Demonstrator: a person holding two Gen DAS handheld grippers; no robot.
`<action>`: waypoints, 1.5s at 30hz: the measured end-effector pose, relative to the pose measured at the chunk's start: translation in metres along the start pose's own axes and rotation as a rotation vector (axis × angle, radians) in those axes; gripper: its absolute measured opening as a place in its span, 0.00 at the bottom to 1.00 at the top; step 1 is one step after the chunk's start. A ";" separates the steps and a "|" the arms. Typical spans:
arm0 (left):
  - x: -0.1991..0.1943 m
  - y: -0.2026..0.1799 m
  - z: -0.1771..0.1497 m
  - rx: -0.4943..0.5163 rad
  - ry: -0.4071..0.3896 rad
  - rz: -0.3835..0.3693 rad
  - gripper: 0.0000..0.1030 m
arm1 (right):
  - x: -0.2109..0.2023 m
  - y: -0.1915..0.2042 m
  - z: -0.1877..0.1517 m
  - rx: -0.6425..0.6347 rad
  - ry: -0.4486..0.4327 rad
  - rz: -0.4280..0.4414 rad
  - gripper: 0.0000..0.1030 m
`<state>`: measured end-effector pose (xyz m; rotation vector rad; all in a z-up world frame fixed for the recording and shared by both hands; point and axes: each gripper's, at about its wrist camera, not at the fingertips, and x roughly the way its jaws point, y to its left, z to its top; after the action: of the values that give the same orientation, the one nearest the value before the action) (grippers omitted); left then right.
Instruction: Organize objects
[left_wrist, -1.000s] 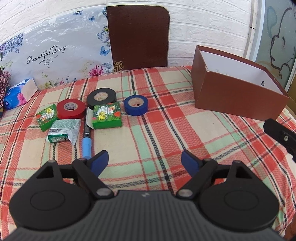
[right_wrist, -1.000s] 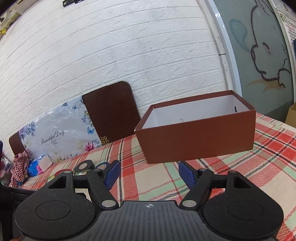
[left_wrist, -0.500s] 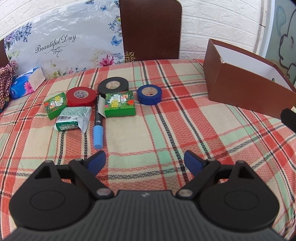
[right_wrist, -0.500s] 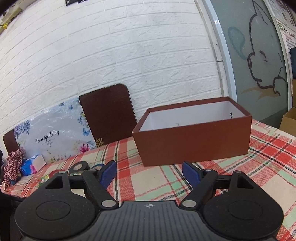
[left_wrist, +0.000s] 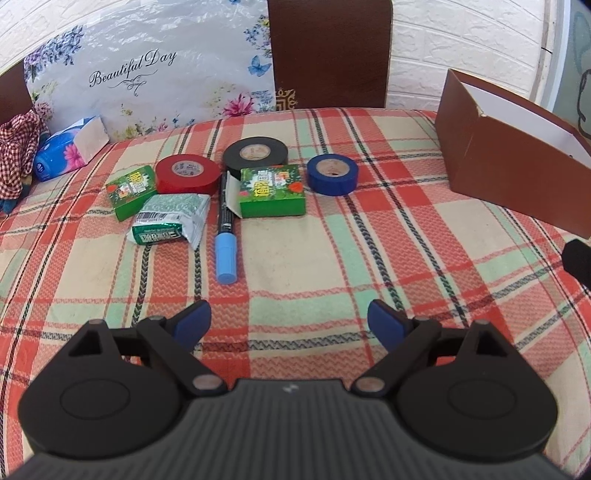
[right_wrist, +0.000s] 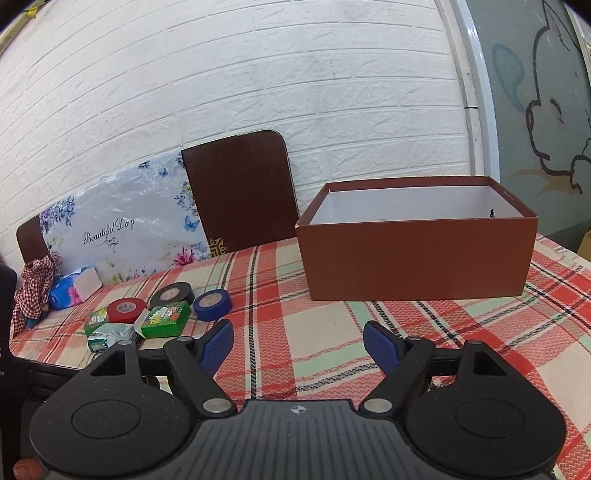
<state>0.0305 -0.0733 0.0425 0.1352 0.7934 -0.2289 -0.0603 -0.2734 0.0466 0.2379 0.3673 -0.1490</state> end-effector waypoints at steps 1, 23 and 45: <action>0.000 0.001 0.000 -0.001 -0.002 0.001 0.91 | 0.000 0.001 0.000 -0.002 -0.003 -0.002 0.76; 0.029 0.160 -0.050 -0.297 -0.144 0.233 0.99 | 0.064 0.096 -0.018 -0.240 0.197 0.261 0.74; 0.032 0.153 -0.043 -0.294 -0.133 0.263 1.00 | 0.042 0.067 -0.056 -0.368 0.293 0.276 0.16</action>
<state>0.0613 0.0785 -0.0053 -0.0535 0.6614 0.1269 -0.0280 -0.1987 -0.0059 -0.0565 0.6396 0.2275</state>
